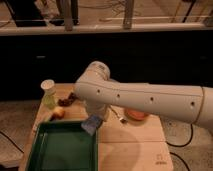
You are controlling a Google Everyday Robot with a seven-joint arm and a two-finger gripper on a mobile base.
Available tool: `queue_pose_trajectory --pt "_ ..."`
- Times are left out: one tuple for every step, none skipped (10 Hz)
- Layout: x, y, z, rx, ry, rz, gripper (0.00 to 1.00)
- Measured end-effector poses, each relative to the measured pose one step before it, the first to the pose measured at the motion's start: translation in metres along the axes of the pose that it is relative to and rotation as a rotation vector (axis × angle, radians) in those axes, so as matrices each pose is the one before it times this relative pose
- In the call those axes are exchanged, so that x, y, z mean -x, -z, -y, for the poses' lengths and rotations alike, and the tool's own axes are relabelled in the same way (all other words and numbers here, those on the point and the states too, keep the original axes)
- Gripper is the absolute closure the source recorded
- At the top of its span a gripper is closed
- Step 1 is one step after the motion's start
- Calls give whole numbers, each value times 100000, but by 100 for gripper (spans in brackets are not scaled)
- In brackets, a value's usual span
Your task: Place sponge in tray
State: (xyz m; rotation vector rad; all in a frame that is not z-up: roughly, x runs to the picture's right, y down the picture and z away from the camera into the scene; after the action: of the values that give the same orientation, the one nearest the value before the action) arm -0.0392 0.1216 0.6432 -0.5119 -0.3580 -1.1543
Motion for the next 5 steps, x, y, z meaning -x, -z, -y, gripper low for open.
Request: queue_pose_trajectory --pt "-15 -70 241 -123 823 288 97" --pt "40 -61 296 -55 890 209 97" --pt "153 -67 561 -332 1580 247 97" --pt "98 -53 245 -33 1008 284 97" --pt "52 -68 177 278 1172 268 97"
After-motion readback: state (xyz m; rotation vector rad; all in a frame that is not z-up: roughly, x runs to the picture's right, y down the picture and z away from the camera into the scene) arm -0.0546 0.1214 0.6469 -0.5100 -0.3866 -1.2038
